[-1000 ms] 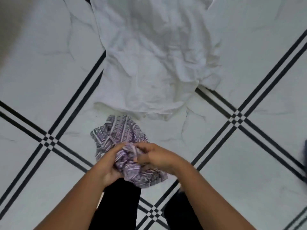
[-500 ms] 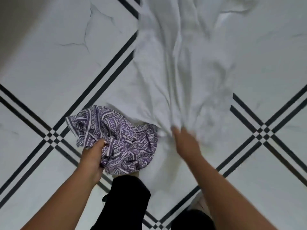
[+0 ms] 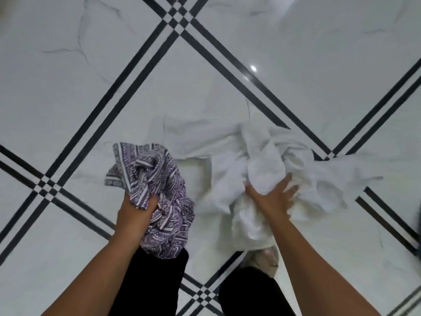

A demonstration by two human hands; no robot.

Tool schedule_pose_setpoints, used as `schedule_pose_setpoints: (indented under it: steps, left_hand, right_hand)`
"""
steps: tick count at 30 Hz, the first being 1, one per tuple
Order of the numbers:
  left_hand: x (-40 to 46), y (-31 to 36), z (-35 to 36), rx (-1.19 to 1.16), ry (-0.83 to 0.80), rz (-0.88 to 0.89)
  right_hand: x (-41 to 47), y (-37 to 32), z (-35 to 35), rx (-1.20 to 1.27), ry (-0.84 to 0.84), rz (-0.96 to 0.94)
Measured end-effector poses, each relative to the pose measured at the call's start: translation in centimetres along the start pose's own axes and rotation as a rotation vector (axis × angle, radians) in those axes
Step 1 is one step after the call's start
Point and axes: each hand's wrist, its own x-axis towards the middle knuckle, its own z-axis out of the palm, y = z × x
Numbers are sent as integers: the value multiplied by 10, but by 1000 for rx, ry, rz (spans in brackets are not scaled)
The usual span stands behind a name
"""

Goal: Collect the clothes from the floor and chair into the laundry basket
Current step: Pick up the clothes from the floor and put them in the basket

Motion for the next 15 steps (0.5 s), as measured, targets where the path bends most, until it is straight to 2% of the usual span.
schedule_pose_setpoints:
  steps: [2, 4, 6, 9, 12, 15]
  left_hand:
    - [4, -2, 17, 42, -11, 38]
    - [5, -1, 29, 48, -45, 96]
    - [-1, -8, 34, 82, -74, 136]
    - [-32, -6, 28, 129, -91, 181]
    - [-101, 14, -2, 89, -93, 192]
    - [-167, 34, -33, 3, -170, 157]
  right_hand:
    - [3, 6, 29, -89, -116, 4]
    - [0, 7, 43, -170, -12, -73]
    - [-1, 9, 47, -112, 40, -192]
    - [-19, 8, 19, -18, -196, -254]
    - [-76, -2, -61, 127, -477, -309]
    - [-153, -11, -153, 186, -649, -416]
